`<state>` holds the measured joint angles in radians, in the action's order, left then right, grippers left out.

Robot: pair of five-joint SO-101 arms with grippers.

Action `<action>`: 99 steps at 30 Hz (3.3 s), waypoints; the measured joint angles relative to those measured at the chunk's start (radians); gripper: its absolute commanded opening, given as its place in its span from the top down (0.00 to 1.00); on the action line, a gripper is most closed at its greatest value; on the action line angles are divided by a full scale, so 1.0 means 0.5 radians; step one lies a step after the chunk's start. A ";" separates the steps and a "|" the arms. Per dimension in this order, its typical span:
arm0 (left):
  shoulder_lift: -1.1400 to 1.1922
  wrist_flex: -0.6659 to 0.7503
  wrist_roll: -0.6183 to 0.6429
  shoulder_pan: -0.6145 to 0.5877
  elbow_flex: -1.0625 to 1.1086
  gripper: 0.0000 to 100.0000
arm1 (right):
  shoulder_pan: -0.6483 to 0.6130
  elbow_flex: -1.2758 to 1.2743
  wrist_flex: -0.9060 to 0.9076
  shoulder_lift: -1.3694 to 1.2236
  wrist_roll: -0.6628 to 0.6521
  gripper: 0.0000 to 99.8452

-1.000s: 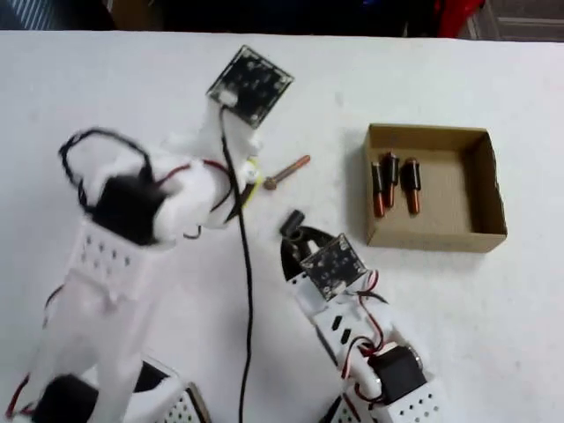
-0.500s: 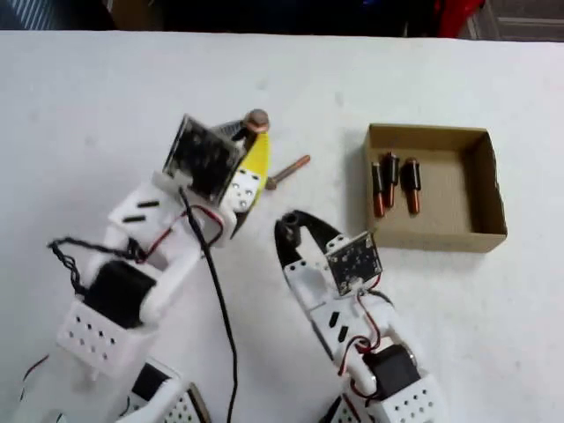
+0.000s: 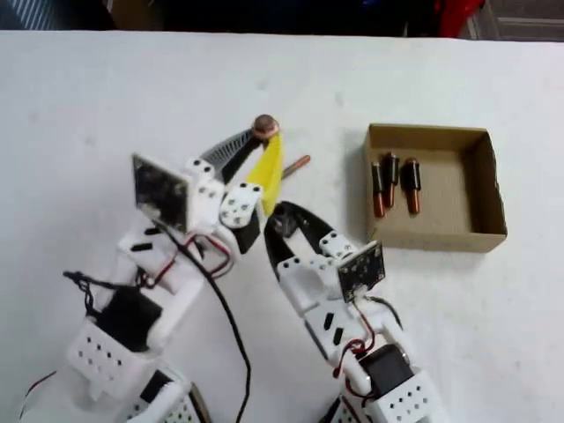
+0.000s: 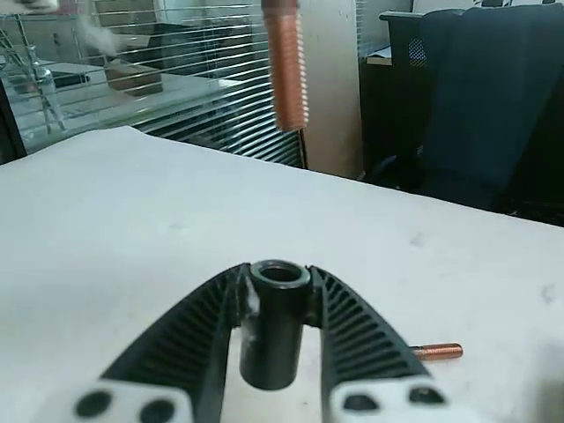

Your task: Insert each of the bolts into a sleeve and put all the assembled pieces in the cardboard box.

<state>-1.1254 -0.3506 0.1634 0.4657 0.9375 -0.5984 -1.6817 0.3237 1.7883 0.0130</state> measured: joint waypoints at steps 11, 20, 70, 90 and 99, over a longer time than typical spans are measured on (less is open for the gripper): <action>-0.460 0.028 0.015 0.012 0.393 0.98 | 0.000 0.000 -0.012 0.000 0.015 0.98; -0.580 0.028 0.015 0.012 0.519 0.98 | 0.000 0.000 -0.037 0.000 -0.184 0.98; -0.595 0.249 0.015 0.068 0.663 0.98 | 0.003 0.000 -0.110 0.000 -0.497 0.98; -0.595 0.249 0.015 0.068 0.712 0.98 | 0.006 0.000 -0.110 0.000 -0.509 0.98; -0.598 0.249 0.018 0.064 0.770 0.98 | 0.003 0.000 -0.110 -0.003 -0.509 0.98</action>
<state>-1.4246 -0.2263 0.1726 0.4979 1.3226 -0.5969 -1.6817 0.2685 1.7868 -0.2417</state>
